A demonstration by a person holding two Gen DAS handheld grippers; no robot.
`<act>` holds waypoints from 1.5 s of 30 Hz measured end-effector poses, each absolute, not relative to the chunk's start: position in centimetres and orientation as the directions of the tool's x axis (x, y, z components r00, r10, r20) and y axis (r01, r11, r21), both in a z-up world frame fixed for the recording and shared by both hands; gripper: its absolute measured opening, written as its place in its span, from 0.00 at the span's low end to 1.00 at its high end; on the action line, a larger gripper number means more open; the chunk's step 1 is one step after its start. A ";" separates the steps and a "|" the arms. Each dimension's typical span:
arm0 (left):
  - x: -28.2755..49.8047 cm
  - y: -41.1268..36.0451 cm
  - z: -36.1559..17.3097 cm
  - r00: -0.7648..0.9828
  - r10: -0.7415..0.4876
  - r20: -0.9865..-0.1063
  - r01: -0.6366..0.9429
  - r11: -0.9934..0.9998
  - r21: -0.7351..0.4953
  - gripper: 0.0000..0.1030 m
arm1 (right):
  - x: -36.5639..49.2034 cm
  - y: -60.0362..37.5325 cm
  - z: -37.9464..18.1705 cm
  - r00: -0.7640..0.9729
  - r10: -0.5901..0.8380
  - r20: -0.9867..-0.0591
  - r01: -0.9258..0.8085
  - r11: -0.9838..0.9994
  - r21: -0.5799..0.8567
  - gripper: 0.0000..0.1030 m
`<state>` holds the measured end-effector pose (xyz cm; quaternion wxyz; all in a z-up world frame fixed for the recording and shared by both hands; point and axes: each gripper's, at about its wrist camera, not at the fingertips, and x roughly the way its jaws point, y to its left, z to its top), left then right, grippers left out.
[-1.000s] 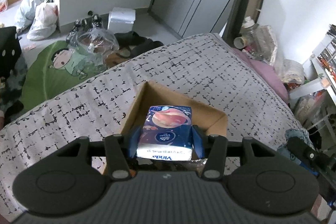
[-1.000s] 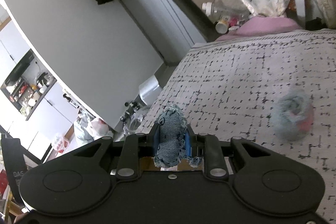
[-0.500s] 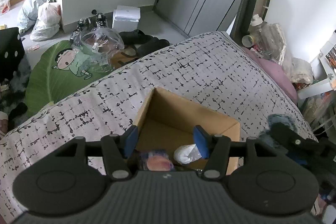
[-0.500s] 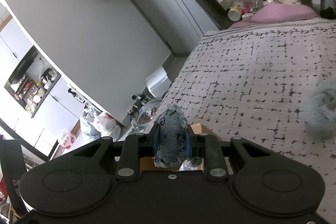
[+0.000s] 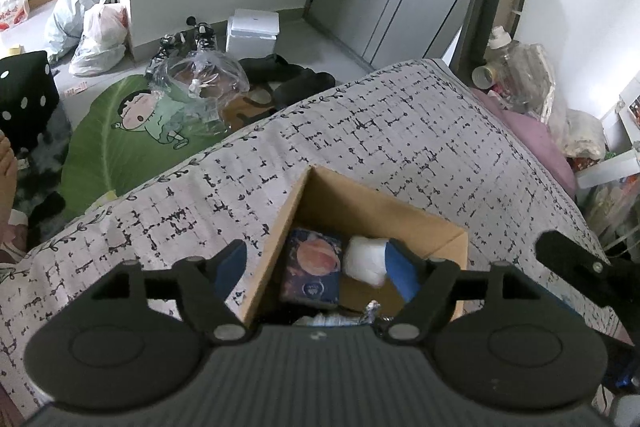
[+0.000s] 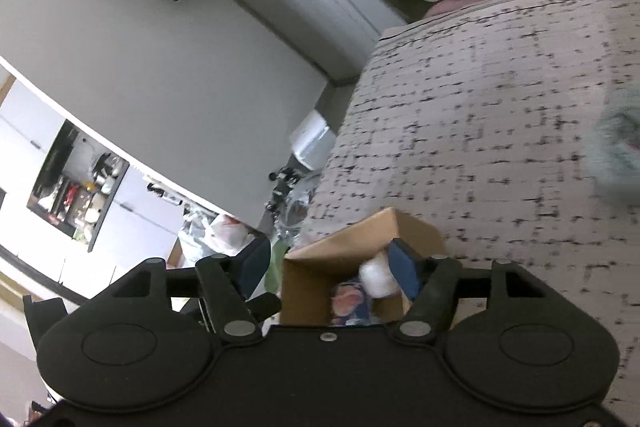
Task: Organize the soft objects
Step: 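Lower the tissue pack into the box and open both grippers, then move both tools back toward the bagged grey plush on the bed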
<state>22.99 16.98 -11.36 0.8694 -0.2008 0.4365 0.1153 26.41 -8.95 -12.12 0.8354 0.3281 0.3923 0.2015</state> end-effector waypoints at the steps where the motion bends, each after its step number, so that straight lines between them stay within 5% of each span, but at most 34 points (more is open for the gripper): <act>1: 22.9 16.9 -11.3 0.590 0.023 -0.807 -0.376 0.893 -0.248 0.74 | 26.3 -9.3 -12.1 0.614 0.589 -0.525 -0.074 0.706 0.705 0.67; 30: 19.1 8.3 -6.7 0.611 0.049 -0.790 -0.275 0.949 -0.154 0.91 | 20.6 -19.3 -7.8 0.710 0.400 -0.579 -0.040 0.844 0.535 0.97; 45: 17.1 3.6 -3.6 0.661 0.012 -0.750 -0.202 0.966 -0.163 1.00 | 18.5 -25.1 -6.1 0.752 0.364 -0.550 0.003 0.832 0.555 1.00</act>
